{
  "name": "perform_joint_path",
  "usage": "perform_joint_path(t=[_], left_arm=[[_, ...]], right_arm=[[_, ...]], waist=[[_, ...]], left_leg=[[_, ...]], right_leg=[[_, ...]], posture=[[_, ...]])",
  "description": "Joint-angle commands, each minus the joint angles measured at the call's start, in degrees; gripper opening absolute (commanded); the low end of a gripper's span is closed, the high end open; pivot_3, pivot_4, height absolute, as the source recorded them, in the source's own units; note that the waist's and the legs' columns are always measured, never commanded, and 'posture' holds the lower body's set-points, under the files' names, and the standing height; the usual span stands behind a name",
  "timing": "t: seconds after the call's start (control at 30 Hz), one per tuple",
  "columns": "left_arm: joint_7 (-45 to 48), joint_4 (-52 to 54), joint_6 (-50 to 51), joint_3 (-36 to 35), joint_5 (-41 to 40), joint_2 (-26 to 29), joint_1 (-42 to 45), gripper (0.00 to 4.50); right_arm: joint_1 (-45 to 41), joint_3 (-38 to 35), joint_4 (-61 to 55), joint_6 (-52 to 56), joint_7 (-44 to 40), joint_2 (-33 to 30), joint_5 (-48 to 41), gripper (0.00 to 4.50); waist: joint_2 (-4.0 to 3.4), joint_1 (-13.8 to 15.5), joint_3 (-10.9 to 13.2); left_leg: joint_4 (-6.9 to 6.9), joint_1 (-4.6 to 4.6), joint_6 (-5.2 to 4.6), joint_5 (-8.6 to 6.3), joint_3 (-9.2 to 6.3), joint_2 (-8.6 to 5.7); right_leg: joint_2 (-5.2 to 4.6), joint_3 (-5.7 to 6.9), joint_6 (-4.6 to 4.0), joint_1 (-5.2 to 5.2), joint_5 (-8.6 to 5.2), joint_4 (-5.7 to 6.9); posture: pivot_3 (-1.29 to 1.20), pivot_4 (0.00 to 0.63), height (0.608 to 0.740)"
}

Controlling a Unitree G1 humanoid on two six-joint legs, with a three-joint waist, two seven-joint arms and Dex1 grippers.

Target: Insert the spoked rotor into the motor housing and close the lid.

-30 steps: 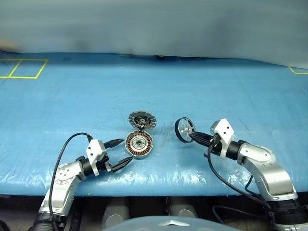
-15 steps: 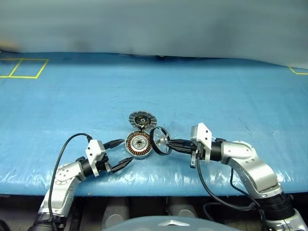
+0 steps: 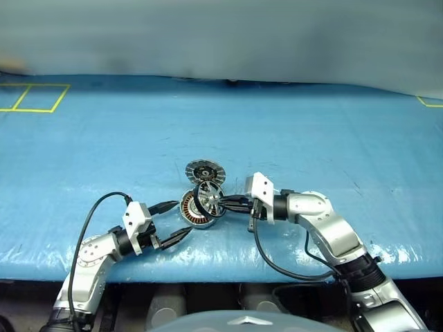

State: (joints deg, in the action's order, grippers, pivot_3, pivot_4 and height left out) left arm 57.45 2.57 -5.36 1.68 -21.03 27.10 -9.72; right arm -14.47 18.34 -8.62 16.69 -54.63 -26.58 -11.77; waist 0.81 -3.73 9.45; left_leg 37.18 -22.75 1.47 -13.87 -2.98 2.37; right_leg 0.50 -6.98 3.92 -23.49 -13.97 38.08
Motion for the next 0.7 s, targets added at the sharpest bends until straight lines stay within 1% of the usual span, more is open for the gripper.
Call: perform_joint_path(t=[0.03,0.47,0.7], left_arm=[[-0.5,2.2,-0.6,-0.5,-0.3,0.1,-0.5,4.13],[-1.3,2.2,-0.7,-0.4,-0.2,0.2,-1.0,4.13],[-1.4,2.2,-0.7,-0.6,-0.1,0.4,-1.4,4.13]], right_arm=[[-1.5,0.2,-0.2,-1.9,0.0,1.0,0.3,0.03],[-2.4,1.4,1.7,-3.0,-0.3,2.4,2.2,0.03],[-2.9,0.0,0.2,-3.7,-0.2,2.6,1.5,0.03]], waist=[[0.00,0.0,0.0],[0.00,-0.2,0.0],[0.00,-0.2,0.0]], left_leg=[[0.00,0.00,0.00,0.00,0.00,0.00],[0.00,0.01,0.00,0.00,0.00,0.02],[0.00,0.01,0.00,0.00,0.00,0.02]], right_leg=[[0.00,0.00,0.00,0.00,0.00,0.00],[0.01,0.00,-0.02,-0.01,-0.01,0.03],[0.01,0.00,0.00,-0.01,0.00,0.03]], posture=[[0.00,0.150,0.740],[0.00,0.150,0.740],[0.00,0.150,0.740]])
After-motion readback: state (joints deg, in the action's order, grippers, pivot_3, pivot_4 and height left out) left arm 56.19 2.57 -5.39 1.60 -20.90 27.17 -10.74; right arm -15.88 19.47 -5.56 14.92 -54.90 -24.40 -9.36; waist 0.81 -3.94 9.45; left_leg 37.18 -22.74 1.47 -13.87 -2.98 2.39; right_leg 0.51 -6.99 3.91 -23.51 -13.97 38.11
